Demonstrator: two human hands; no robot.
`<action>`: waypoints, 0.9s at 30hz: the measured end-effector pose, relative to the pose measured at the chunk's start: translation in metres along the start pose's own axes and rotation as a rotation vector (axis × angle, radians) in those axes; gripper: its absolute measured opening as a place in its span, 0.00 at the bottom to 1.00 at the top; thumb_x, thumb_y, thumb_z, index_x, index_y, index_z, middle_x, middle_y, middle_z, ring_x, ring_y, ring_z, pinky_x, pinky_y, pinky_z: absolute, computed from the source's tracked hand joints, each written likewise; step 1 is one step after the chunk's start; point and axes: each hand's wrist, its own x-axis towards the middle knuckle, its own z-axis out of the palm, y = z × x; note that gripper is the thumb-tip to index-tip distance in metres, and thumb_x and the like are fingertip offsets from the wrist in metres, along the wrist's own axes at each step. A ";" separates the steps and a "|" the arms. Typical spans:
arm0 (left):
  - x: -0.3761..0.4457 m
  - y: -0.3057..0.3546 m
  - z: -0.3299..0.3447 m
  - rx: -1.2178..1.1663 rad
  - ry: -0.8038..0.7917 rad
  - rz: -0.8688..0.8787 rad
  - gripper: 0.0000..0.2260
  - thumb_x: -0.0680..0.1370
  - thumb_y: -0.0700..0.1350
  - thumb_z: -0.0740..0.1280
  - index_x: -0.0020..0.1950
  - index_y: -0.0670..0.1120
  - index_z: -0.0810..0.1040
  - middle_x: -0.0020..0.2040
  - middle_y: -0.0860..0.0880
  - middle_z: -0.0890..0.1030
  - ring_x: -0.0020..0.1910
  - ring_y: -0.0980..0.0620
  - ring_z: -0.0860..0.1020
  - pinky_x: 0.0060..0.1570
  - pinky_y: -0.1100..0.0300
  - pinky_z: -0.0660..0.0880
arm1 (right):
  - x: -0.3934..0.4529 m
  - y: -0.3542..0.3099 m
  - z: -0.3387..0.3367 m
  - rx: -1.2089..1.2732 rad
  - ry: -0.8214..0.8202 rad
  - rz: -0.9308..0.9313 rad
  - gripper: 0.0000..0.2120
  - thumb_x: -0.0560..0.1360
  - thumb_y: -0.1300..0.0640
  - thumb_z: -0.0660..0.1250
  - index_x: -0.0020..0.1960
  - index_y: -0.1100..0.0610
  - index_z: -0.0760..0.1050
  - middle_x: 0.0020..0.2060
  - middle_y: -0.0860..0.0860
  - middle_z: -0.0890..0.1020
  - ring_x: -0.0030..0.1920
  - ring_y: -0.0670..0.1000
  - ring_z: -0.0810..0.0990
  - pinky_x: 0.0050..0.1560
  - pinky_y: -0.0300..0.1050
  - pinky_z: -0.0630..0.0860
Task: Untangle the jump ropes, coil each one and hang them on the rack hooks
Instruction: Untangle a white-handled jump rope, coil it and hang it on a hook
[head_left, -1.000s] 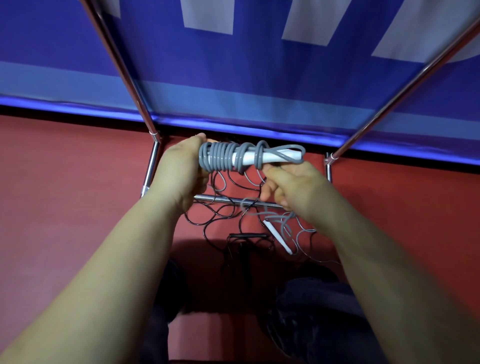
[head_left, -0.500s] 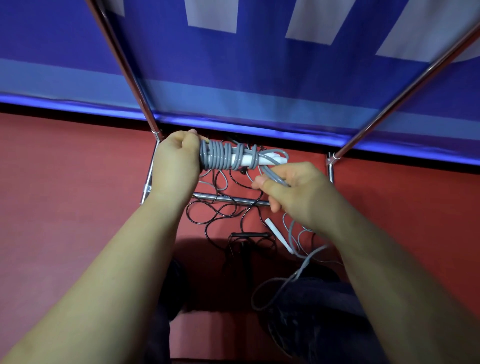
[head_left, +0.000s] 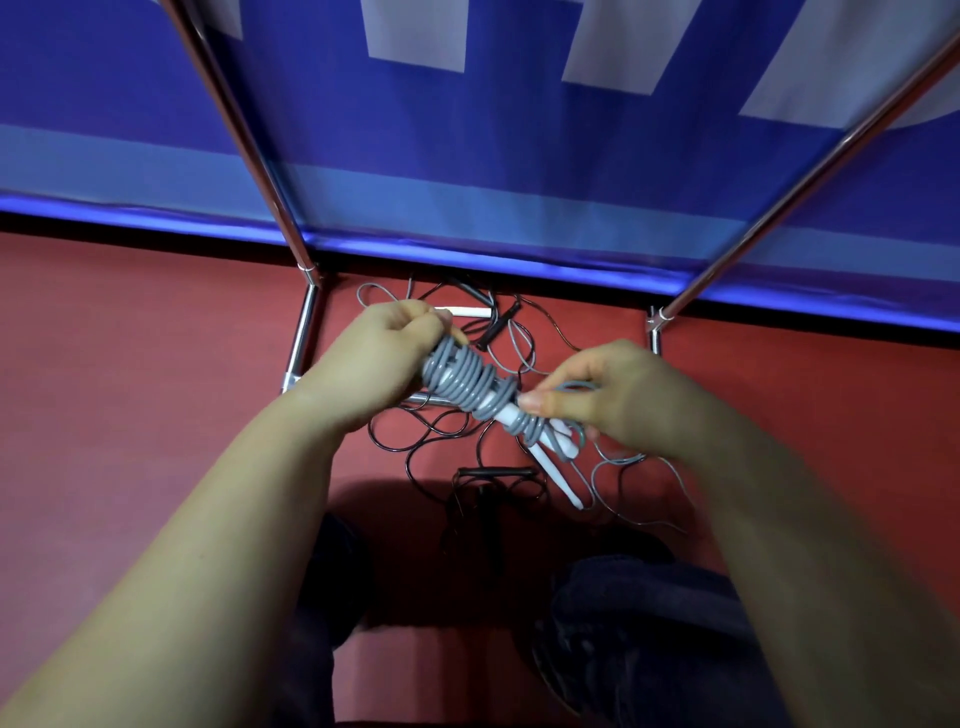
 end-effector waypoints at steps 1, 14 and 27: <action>0.001 0.000 -0.002 -0.031 -0.007 -0.010 0.15 0.81 0.45 0.58 0.36 0.47 0.77 0.22 0.53 0.68 0.18 0.58 0.61 0.19 0.69 0.56 | -0.001 -0.001 -0.003 -0.010 -0.020 0.006 0.13 0.67 0.45 0.73 0.35 0.55 0.81 0.22 0.46 0.75 0.22 0.41 0.69 0.26 0.32 0.66; 0.000 0.012 0.004 -0.679 -0.173 -0.155 0.24 0.81 0.48 0.52 0.27 0.48 0.76 0.16 0.53 0.58 0.13 0.60 0.55 0.17 0.75 0.51 | -0.012 -0.025 -0.008 0.953 -0.361 -0.035 0.26 0.71 0.42 0.55 0.23 0.59 0.68 0.14 0.49 0.64 0.14 0.42 0.58 0.19 0.30 0.53; 0.005 0.014 0.015 -0.444 0.382 -0.212 0.17 0.80 0.45 0.56 0.29 0.48 0.66 0.17 0.53 0.61 0.18 0.54 0.57 0.24 0.66 0.52 | 0.010 -0.013 0.022 0.452 0.230 0.076 0.18 0.77 0.41 0.59 0.34 0.51 0.70 0.16 0.40 0.69 0.18 0.39 0.66 0.32 0.39 0.59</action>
